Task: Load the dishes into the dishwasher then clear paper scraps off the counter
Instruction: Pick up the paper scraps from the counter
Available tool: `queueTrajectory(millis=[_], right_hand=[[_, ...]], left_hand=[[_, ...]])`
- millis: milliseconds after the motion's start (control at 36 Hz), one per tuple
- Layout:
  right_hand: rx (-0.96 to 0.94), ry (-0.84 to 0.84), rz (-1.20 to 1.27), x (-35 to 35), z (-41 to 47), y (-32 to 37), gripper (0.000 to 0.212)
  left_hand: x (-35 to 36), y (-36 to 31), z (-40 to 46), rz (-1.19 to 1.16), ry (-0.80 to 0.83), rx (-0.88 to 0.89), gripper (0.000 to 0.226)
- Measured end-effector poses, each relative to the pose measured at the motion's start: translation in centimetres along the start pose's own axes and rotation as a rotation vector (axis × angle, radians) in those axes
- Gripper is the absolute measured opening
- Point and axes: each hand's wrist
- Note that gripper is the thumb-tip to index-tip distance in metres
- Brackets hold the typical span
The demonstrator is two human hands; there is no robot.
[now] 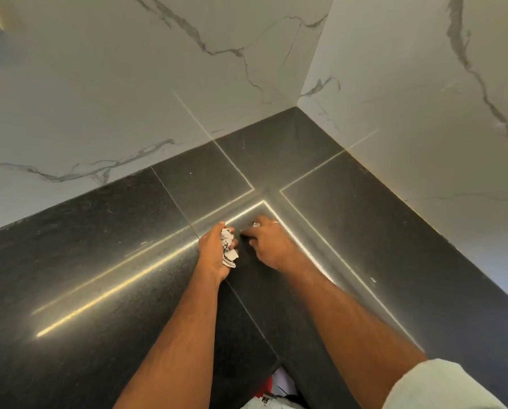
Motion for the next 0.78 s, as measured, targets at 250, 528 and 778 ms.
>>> queueTrajectory(millis=[250, 528, 778], right_hand=[[0.104, -0.135, 0.090, 1.4, -4.4, -0.7, 0.031], [0.043, -0.077, 0.626, 2.1, -11.4, 0.7, 0.047], [-0.143, 0.024, 0.636, 4.4, -17.9, 2.1, 0.049]], left_hand=[[-0.1, -0.9, -2.2, -0.022, -0.018, 0.000, 0.011], [-3.1, -0.3, -8.2, -0.022, -0.026, -0.007, 0.023], [-7.6, -1.9, -14.0, -0.090, -0.136, 0.085, 0.018]])
Point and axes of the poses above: each hand's wrist, its own z-axis towards the middle knuckle, its own x-axis out of the palm, y = z × x, and after that the axes turned 13 degrees about x, right-handed
